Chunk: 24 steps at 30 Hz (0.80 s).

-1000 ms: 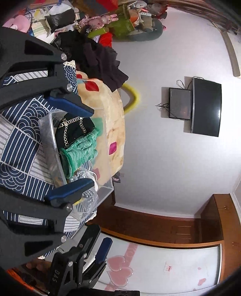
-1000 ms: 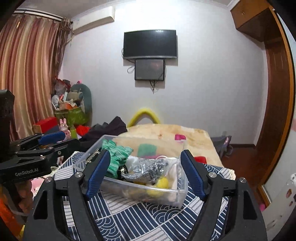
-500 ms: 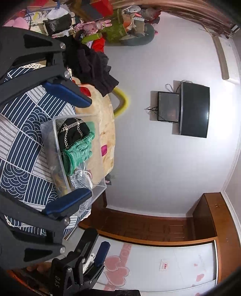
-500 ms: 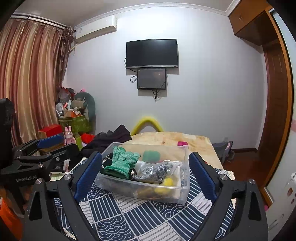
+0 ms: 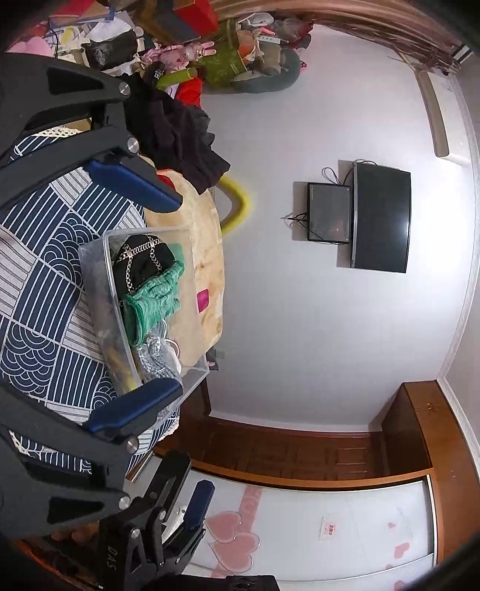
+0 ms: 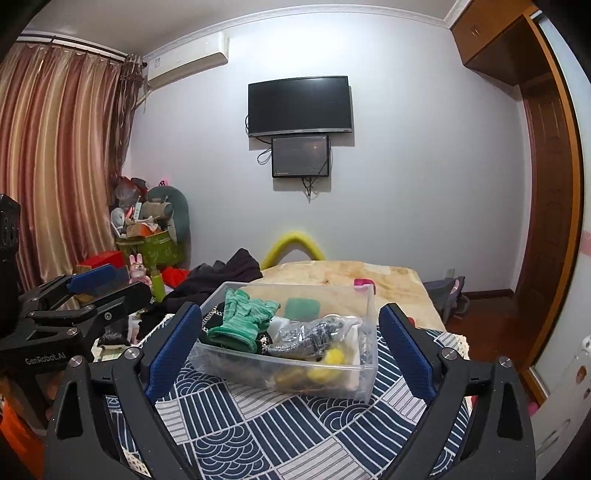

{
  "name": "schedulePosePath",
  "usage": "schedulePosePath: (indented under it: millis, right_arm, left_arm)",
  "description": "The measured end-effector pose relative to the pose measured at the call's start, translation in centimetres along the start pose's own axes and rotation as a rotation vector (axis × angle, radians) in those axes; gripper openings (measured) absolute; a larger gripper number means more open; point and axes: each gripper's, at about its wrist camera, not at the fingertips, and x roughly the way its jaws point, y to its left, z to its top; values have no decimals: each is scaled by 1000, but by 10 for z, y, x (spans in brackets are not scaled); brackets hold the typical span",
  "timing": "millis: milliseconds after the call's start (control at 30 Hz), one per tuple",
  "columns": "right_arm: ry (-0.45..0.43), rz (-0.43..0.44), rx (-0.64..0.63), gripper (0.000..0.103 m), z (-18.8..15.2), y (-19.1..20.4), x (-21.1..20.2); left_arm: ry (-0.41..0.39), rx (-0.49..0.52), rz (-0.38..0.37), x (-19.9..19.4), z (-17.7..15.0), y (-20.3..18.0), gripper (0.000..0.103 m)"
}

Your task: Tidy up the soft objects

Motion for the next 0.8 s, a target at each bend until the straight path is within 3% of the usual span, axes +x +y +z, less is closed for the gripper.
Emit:
schedulePosePath:
  millis: [800]
  right_arm:
    - [-9, -2, 19, 98, 2, -5, -5]
  left_arm:
    - [2, 1, -13, -3, 1, -1, 92]
